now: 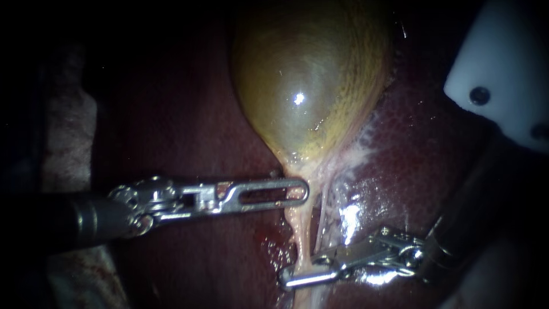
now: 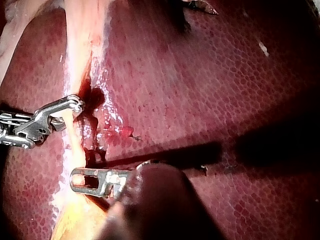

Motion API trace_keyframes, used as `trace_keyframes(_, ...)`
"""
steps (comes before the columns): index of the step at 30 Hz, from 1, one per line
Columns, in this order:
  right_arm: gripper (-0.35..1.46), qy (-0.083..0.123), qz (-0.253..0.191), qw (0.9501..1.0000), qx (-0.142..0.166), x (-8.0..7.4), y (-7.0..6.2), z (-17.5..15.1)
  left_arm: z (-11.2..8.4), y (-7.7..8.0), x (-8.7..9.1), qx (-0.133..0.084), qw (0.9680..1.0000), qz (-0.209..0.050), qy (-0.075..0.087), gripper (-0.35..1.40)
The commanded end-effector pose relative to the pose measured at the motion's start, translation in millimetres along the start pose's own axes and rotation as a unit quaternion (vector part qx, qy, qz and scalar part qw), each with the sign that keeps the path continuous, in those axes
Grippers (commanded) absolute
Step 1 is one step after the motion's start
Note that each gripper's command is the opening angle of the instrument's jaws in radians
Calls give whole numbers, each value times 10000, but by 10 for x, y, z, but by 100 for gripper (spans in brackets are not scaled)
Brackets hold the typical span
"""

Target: Going back first clip left tube

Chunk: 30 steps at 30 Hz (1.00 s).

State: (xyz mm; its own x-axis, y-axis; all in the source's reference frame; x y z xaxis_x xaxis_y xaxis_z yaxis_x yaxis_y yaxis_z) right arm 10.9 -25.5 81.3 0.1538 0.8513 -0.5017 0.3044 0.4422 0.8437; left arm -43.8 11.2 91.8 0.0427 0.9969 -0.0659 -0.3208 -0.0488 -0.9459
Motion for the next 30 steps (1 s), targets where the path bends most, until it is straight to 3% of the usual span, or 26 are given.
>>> trace_keyframes(1, -35, -2, 0, 10000, 1, 0, 0, 0, 0, 0, 0, 1, 10000, 0, 0, -35)
trace_keyframes(22, -35, -2, 2, 10000, 1, 0, -1, 0, -1, 0, 0, 0, 10000, -1, -1, -35)
trace_keyframes(30, -35, -21, 4, 10000, 14, 0, -7, 1, -1, 0, 0, -1, 10000, -1, -3, -35)
